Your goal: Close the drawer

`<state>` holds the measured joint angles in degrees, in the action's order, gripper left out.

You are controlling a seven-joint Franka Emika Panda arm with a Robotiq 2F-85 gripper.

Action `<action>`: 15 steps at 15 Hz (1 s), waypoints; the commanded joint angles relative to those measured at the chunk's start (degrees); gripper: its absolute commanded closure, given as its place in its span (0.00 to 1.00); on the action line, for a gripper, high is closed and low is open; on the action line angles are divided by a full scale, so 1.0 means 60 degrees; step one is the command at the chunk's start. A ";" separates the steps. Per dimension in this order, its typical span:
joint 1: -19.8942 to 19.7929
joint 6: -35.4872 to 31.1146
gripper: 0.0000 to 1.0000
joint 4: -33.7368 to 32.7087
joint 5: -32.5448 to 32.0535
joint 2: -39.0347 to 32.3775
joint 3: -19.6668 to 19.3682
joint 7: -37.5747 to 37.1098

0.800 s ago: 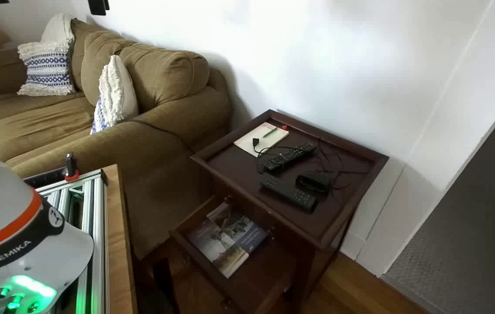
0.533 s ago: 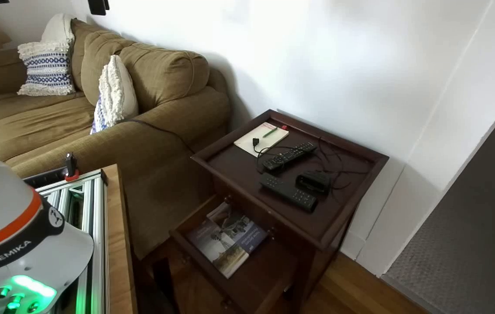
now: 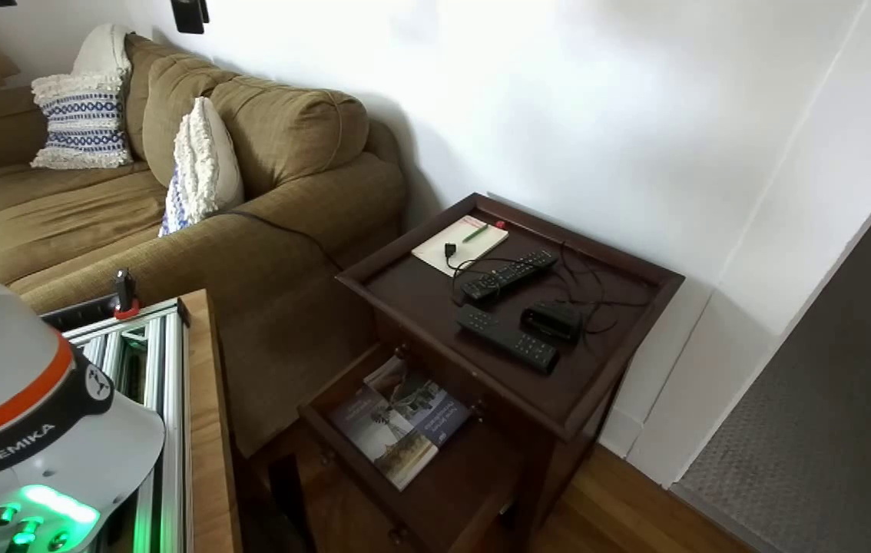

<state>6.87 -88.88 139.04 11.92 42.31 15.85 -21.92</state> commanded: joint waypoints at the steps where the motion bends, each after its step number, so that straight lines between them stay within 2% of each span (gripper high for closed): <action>1: -0.0462 -0.1021 0.00 0.0791 -0.0318 -0.0229 -0.0813 0.1056; 6: -0.0683 -0.2698 0.00 0.1988 -0.0390 -0.1336 -0.1691 0.2569; 9: -0.1005 -0.3582 0.00 0.2527 -0.0993 -0.1973 -0.2069 0.3085; 14: -0.1761 -0.6492 0.00 0.3347 -0.1537 -0.3274 -0.2854 0.3246; 15: -0.1866 -0.7005 0.00 0.3111 -0.1504 -0.3890 -0.3009 0.3295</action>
<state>-2.64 -123.30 157.81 3.45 25.77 0.33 -3.46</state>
